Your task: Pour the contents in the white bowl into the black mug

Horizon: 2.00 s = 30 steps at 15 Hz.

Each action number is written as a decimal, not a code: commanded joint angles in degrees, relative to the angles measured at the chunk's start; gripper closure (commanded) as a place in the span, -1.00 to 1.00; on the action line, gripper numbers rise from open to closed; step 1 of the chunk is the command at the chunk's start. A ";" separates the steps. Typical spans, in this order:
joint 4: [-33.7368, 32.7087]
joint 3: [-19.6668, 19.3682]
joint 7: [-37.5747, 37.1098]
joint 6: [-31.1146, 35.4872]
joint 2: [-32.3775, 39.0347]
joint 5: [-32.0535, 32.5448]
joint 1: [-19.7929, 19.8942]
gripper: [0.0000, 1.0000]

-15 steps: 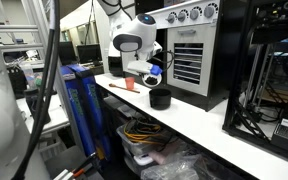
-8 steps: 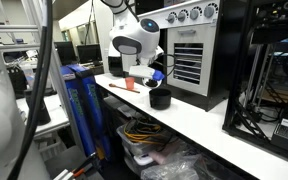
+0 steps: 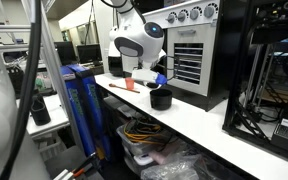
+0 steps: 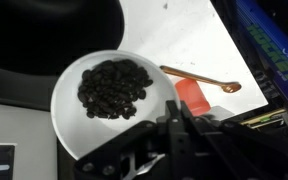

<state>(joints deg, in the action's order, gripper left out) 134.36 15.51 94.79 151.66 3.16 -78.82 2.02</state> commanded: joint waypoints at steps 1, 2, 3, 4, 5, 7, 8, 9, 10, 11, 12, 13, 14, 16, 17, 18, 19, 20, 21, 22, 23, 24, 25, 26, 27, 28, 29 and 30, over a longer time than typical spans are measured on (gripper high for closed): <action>2.41 -1.00 4.95 -2.62 -2.18 -3.29 1.07 0.98; 2.62 -1.25 5.73 -2.82 -2.31 -3.91 1.05 0.98; 2.93 -1.55 6.63 -3.20 -2.56 -4.54 1.05 0.98; 3.19 -1.77 7.29 -3.31 -2.78 -4.98 0.99 0.98; 3.50 -1.97 7.81 -3.34 -3.09 -5.33 0.92 0.98; 4.12 -2.28 8.52 -3.27 -3.77 -5.71 0.77 0.98; 4.40 -2.37 8.68 -3.19 -4.01 -5.71 0.70 0.98; 4.71 -2.44 8.75 -3.12 -4.29 -5.67 0.65 0.98; 4.99 -2.48 8.90 -3.07 -4.59 -5.76 0.60 0.98; 5.37 -2.52 9.33 -3.01 -4.95 -6.13 0.57 0.98; 5.75 -2.56 9.72 -3.05 -5.33 -6.45 0.56 0.98; 6.11 -2.65 10.79 -3.18 -5.55 -7.28 0.60 0.98; 6.45 -2.76 12.14 -3.43 -5.77 -8.30 0.66 0.98; 7.02 -3.10 15.07 -4.10 -5.92 -10.35 0.85 0.98; 7.31 -3.37 16.12 -4.59 -6.03 -10.92 0.96 0.98; 7.58 -3.66 17.24 -5.12 -6.14 -11.41 1.01 0.98; 7.80 -4.05 17.81 -5.69 -6.24 -11.33 1.07 0.98; 7.92 -4.47 18.38 -6.33 -6.24 -11.26 1.08 0.98; 7.91 -4.94 18.69 -6.83 -6.17 -10.90 1.10 0.98; 7.90 -5.37 18.93 -7.33 -6.14 -10.61 1.10 0.98; 7.80 -8.19 19.08 -7.84 -6.07 -10.15 -1.24 0.98; 7.71 -8.83 19.43 -8.60 -5.98 -10.00 -1.25 0.98; 7.54 -9.66 20.32 -9.46 -5.80 -10.06 -1.26 0.98; 7.47 -10.36 20.83 -10.24 -5.71 -10.09 -1.27 0.98; 7.35 -11.08 22.01 -11.37 -5.52 -10.37 -1.10 0.98; 7.28 -11.71 22.90 -12.29 -5.35 -10.55 -0.98 0.98; 7.19 -12.32 23.84 -13.35 -5.14 -10.66 -0.90 0.98; 7.09 -12.87 24.70 -14.36 -4.96 -10.71 -0.83 0.98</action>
<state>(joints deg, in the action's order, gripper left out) 141.00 4.72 115.55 140.64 -1.34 -88.36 1.34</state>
